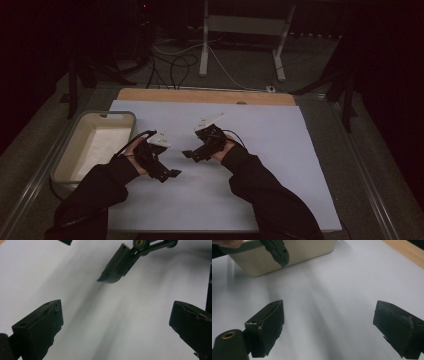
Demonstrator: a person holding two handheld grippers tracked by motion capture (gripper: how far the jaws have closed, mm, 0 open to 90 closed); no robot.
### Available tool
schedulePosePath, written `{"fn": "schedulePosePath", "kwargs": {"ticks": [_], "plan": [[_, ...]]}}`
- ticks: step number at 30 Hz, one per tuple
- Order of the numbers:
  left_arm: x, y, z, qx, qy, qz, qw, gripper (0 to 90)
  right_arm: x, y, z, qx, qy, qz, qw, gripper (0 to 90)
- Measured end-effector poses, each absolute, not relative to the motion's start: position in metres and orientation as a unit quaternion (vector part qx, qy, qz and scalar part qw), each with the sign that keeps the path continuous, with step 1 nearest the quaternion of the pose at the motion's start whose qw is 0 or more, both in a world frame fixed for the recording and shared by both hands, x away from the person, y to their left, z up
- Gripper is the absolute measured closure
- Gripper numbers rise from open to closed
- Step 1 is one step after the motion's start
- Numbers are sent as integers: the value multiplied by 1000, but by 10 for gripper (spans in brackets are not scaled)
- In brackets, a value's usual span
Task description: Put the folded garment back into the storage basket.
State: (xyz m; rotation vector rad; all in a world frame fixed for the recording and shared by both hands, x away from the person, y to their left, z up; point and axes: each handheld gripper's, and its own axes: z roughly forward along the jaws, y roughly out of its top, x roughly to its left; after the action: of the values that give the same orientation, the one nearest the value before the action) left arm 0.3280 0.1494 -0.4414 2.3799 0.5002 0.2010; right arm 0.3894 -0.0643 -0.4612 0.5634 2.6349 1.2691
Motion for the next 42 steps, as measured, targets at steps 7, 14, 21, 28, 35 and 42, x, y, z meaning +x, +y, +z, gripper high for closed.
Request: {"fn": "schedulePosePath", "kwargs": {"ticks": [7,14,21,28,35,42], "plan": [[321,144,-458,920,187,71,337,6,378,-88,-477,185,888,414,78,101],[313,145,-467,922,187,63,334,6,368,-104,-494,183,892,407,70,101],[304,147,-480,923,187,54,333,6,352,-119,-504,172,898,399,73,100],[293,146,-490,924,184,50,332,6,338,-138,-514,175,900,392,72,100],[285,153,-497,920,191,44,339,7,327,-160,-520,183,899,391,73,100],[276,162,-506,918,201,48,339,6,317,-183,-525,206,894,388,83,100]]}}
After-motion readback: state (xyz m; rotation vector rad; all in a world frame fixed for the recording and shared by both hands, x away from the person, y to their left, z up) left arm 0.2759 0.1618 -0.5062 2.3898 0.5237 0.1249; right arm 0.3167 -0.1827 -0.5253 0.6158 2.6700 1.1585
